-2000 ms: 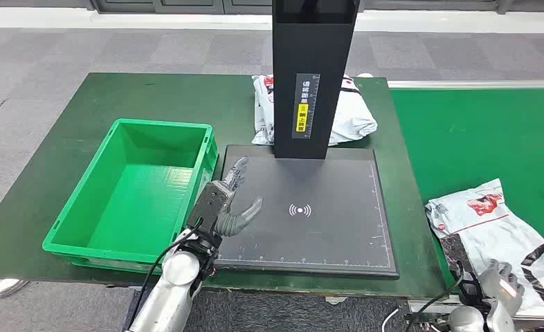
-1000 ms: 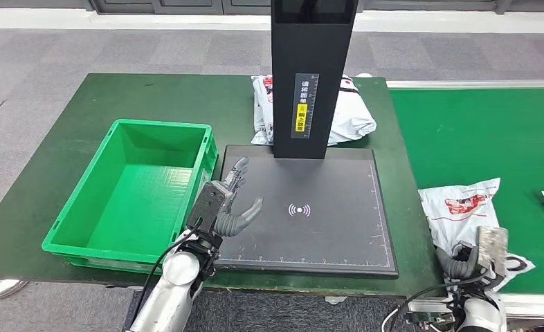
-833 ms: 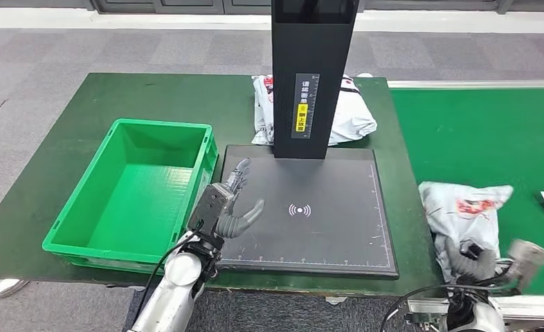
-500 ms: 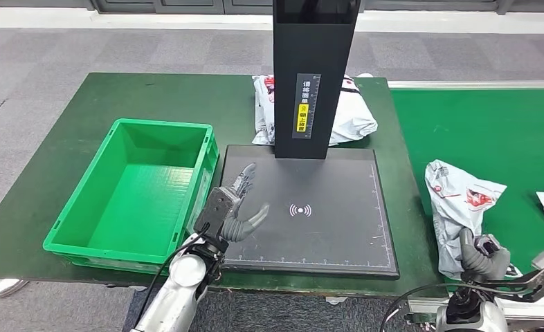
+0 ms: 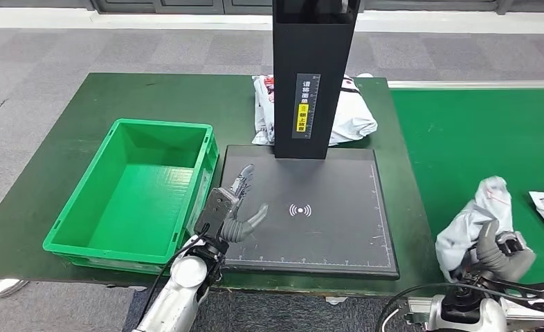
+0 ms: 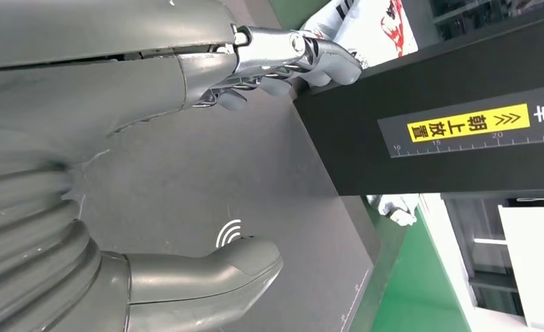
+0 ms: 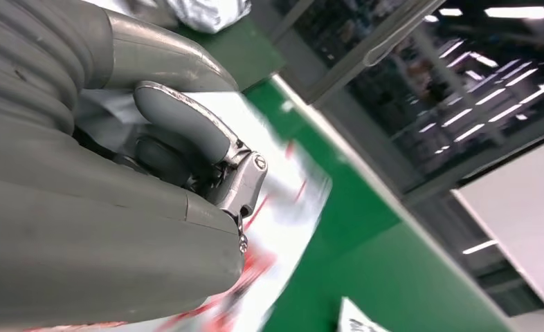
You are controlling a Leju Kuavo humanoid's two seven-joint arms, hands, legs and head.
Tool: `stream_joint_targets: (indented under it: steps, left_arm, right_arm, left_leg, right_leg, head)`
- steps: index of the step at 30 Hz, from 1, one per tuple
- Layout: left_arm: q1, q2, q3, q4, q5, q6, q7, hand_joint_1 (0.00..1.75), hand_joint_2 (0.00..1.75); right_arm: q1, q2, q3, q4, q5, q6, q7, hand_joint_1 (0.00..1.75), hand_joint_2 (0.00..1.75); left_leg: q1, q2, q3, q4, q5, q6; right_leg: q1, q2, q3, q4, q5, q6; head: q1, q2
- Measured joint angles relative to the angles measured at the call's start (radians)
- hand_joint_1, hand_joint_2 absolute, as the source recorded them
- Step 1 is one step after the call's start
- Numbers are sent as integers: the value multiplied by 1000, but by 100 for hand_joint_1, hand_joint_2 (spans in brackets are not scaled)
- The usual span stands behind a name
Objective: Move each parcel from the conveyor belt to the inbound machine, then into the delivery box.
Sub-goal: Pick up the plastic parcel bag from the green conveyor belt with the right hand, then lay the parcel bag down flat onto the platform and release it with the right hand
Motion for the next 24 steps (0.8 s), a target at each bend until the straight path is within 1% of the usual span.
stream_joint_targets:
  steps: [4, 8, 10, 13, 19, 24]
  left_arm:
    - [0, 0, 0, 3, 1, 4, -3, 0, 175]
    - [0, -2, -3, -1, 1, 4, -6, 0, 175]
    - [-1, -2, -6, -5, 0, 4, -7, 0, 175]
    - [0, -1, -9, -12, -13, 5, -15, 0, 175]
    - [3, 2, -17, -62, -31, 8, -32, 0, 175]
    - [4, 4, -17, -82, -22, 12, -51, 0, 175]
  right_arm:
    - [14, 8, 77, -66, 40, -3, -2, 175, 175]
    - [-21, 8, 231, -66, 152, 49, 26, 175, 175]
    - [-48, 8, 306, -52, 174, 58, 28, 175, 175]
    - [-70, 7, 389, -32, 190, 84, 43, 175, 175]
    - [-156, 5, 548, 71, 253, 163, 77, 175, 175]
    - [-261, 12, 646, 196, 227, 214, 86, 175, 175]
  left_leg:
    - [0, 1, 0, 0, 0, 0]
    - [0, 2, 0, 0, 1, 0]
    - [0, 1, 1, 0, 1, 0]
    - [0, -3, 0, 0, 3, 0]
    - [0, -1, -1, 0, 3, 0]
    - [0, -2, -1, 0, 4, 0]
  right_leg:
    - [0, 1, 0, 0, 0, 1]
    - [0, 2, 0, 0, 1, 1]
    - [0, 1, 0, 0, 1, 1]
    - [1, -1, 1, 0, 1, 1]
    - [1, 0, 0, 1, 2, 1]
    - [1, -1, 0, 1, 2, 1]
  head:
    - [0, 0]
    - [0, 0]
    - [0, 0]
    - [0, 0]
    - [0, 0]
    - [0, 0]
